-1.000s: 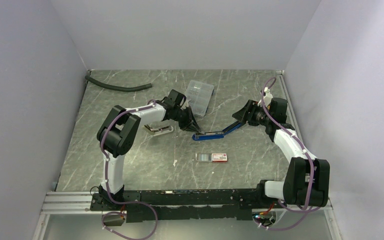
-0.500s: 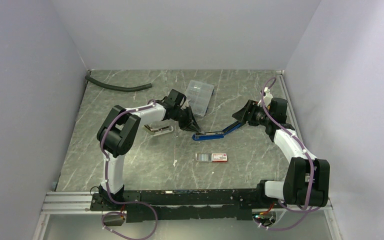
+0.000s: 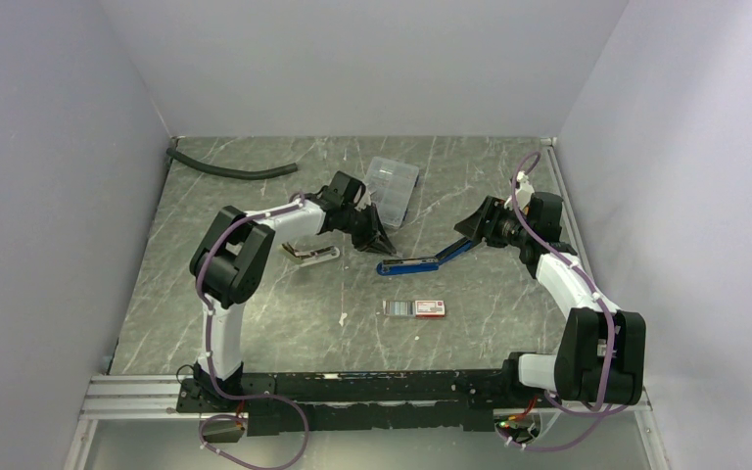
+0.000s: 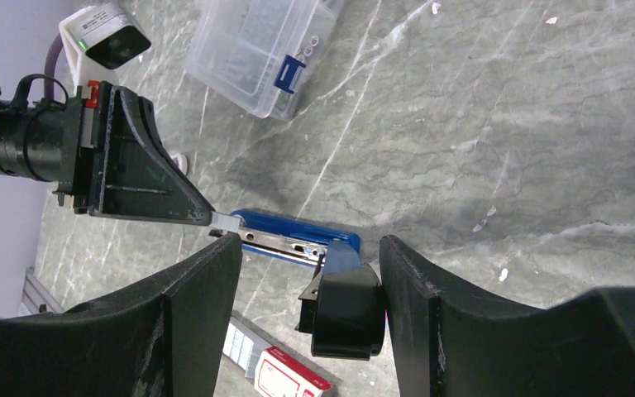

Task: Load the staples into the stapler

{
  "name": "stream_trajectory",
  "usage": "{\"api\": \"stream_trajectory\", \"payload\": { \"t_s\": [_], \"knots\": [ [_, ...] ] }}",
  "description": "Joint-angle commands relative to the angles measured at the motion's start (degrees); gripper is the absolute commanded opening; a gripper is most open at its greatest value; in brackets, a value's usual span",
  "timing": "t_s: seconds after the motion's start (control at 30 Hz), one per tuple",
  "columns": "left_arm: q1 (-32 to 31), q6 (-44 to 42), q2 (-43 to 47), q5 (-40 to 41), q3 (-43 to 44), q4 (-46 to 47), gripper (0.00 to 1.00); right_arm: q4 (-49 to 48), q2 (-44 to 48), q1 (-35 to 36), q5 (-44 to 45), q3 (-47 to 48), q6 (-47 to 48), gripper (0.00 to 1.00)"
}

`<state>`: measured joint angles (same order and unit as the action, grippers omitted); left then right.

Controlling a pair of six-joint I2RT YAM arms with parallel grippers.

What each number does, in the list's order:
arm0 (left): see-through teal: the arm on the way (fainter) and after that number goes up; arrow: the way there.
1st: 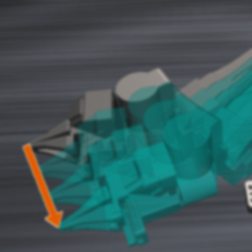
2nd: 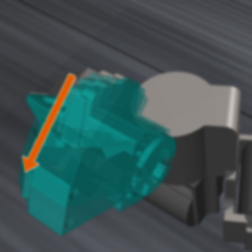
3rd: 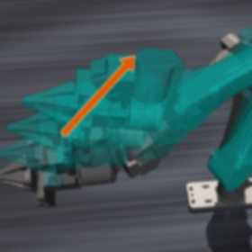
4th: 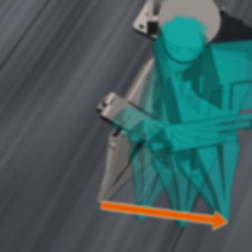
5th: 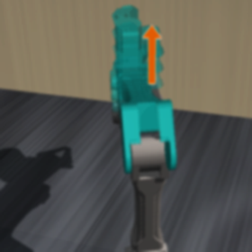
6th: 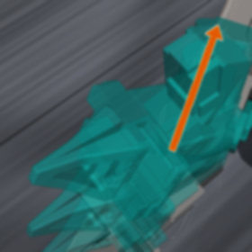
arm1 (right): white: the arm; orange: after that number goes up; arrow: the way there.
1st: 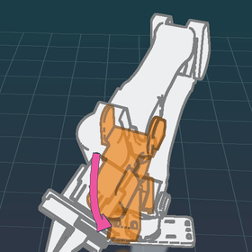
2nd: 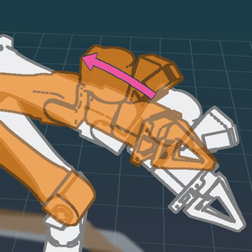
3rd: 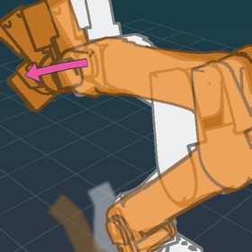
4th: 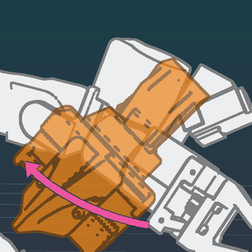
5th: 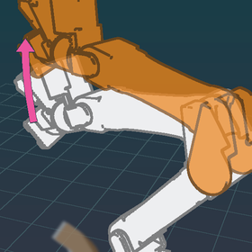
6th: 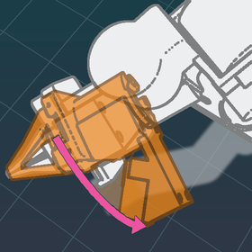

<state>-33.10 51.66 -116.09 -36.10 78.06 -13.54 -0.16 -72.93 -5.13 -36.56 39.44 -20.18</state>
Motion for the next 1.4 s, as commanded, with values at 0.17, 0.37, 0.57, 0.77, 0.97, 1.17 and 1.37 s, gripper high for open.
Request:
{"api": "stream_trajectory", "payload": {
  "t_s": [0.17, 0.37, 0.57, 0.77, 0.97, 1.17, 1.37],
  "knots": [
    [-1.1, 0.7, 2.7, -0.6, -2.5, 2.0, 0.07, -3.0, 1.1, -0.2, -1.1, -0.2, 0.0, 0.66],
    [-1.4, 0.5, 2.3, -0.3, -2.5, 1.9, 0.07, -3.2, 1.0, -0.2, -1.1, -0.3, -0.1, 0.66],
    [-1.2, 0.3, 1.8, -0.4, -1.4, 1.4, 0.07, -3.4, 1.1, -0.2, -1.2, -0.4, 0.0, 0.66],
    [-0.5, 0.3, 2.4, 0.0, -0.6, 0.2, 0.08, -3.5, 1.0, -0.2, -1.4, -0.4, -0.1, 0.66],
    [-0.2, 1.8, 3.7, 0.4, -0.6, -1.4, 0.09, -3.8, 1.2, -0.3, -2.6, -0.5, 0.8, 0.66],
    [-0.2, 2.5, 4.9, -0.3, -0.3, -1.2, 0.09, -1.0, 2.6, 0.2, -1.2, -0.2, 5.8, 0.67],
    [-0.2, 3.4, 7.1, -0.1, -1.7, -0.8, 0.10, -0.1, 3.2, 0.3, 0.3, -0.8, 8.1, 0.64]
  ]
}}
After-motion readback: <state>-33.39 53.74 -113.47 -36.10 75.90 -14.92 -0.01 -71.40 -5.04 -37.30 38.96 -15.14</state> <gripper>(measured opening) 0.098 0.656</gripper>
